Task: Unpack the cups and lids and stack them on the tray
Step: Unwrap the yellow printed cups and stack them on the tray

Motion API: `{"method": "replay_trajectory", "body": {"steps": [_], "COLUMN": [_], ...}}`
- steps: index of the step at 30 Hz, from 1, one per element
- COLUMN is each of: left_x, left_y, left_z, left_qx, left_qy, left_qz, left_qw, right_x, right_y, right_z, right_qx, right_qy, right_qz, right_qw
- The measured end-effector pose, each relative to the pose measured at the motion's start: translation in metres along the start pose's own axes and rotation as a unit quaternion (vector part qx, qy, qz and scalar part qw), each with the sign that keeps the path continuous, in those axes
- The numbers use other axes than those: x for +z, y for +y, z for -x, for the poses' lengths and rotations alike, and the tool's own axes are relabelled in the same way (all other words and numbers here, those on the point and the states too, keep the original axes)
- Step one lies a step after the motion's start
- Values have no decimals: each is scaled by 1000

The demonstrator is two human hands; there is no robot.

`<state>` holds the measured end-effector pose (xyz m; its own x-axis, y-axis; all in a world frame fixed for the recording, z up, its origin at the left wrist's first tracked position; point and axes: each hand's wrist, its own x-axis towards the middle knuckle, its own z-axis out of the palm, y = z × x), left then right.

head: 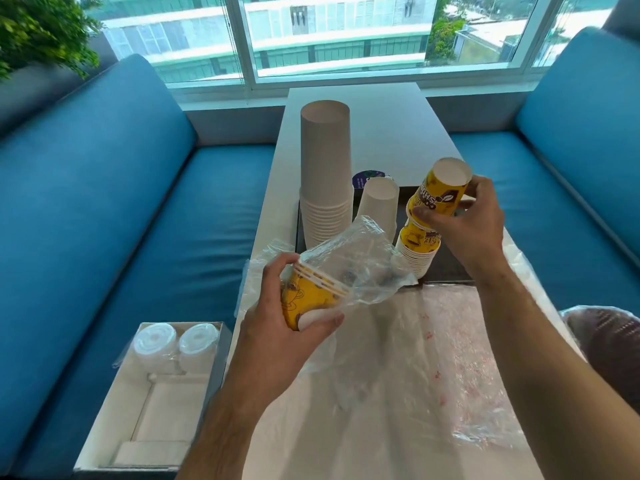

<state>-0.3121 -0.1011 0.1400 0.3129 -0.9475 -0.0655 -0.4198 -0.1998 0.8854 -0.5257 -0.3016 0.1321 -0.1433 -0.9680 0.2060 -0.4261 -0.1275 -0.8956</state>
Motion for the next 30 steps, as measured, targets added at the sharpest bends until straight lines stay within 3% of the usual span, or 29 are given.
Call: {"method": "replay_trajectory", "body": {"steps": [13,25,30], "left_x": [-3,1,2], "left_y": [-2,-3,-1], "left_z": [1,-1,-3], "left_qx": [-2,13,7], "left_qy": [-4,-1,2], "left_qz": [-2,-33,-34], "left_qw": [1000,999,999], "right_x": [32,28,23], "right_y": [55,62,45], "right_z": [0,-4,13], "right_qx": [59,42,34], "right_qy": [-7,-7,93], "right_qz": [69,126,78], "right_qw": [996,991,992]}}
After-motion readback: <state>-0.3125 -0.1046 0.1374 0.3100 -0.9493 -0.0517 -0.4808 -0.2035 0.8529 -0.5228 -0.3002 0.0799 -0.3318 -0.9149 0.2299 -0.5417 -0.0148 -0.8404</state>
